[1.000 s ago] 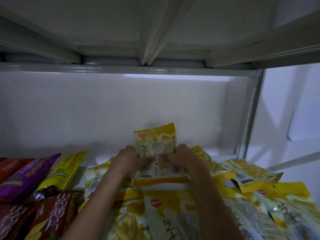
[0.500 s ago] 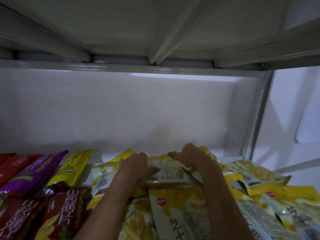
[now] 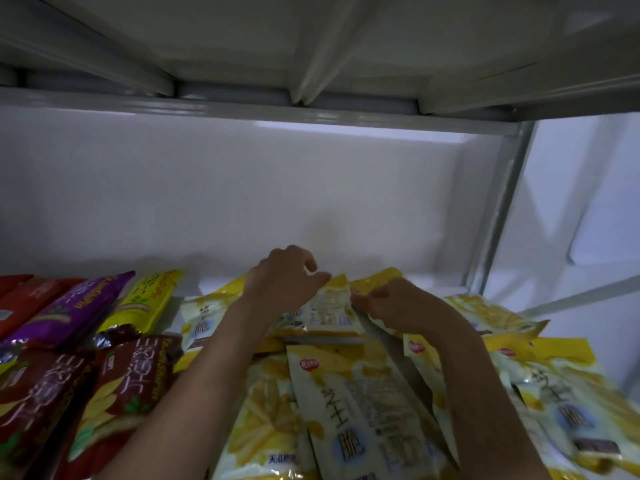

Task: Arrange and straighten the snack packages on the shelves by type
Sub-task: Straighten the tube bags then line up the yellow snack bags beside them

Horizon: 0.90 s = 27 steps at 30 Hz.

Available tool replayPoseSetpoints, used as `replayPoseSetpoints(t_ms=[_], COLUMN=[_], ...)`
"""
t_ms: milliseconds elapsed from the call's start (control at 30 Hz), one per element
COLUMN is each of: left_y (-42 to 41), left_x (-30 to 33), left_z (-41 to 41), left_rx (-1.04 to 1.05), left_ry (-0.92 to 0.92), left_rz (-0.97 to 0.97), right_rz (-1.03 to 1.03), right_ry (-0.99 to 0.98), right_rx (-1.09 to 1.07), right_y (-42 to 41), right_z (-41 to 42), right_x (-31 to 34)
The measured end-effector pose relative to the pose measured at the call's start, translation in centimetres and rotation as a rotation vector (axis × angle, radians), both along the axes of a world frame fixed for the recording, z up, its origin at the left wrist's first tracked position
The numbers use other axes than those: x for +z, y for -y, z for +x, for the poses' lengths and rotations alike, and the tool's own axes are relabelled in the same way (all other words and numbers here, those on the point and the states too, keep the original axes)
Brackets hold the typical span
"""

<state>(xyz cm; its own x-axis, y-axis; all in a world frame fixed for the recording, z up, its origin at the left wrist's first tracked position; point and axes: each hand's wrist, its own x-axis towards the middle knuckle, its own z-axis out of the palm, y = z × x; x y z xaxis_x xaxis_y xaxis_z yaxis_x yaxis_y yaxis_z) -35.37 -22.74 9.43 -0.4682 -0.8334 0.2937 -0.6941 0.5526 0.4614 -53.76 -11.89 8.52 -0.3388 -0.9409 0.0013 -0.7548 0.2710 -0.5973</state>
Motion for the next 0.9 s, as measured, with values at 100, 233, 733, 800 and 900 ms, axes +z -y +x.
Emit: replayPoseSetpoints(t_ms=[100, 233, 733, 800, 900], left_y=[-1.7, -3.0, -12.3, -12.4, -12.7], left_x=[-0.8, -2.3, -7.3, -7.9, -8.2], left_z=[-0.4, -0.2, 1.6, 1.7, 1.6], left_rx=[-0.037, -0.009, 0.293, 0.27, 0.267], left_ry=[0.005, 0.127, 0.19, 0.19, 0.169], left_rz=[0.015, 0.045, 0.03, 0.07, 0.089], right_rz=[0.059, 0.103, 0.207, 0.231, 0.243], right_ry=[-0.013, -0.014, -0.18, -0.173, -0.202], right_rx=[0.037, 0.081, 0.214, 0.199, 0.183], right_y=[-2.1, -4.3, -6.7, -6.4, -5.4], right_z=[-0.9, -1.6, -1.0, -0.7, -0.5], right_x=[-1.1, -0.7, -3.5, -4.1, -5.4])
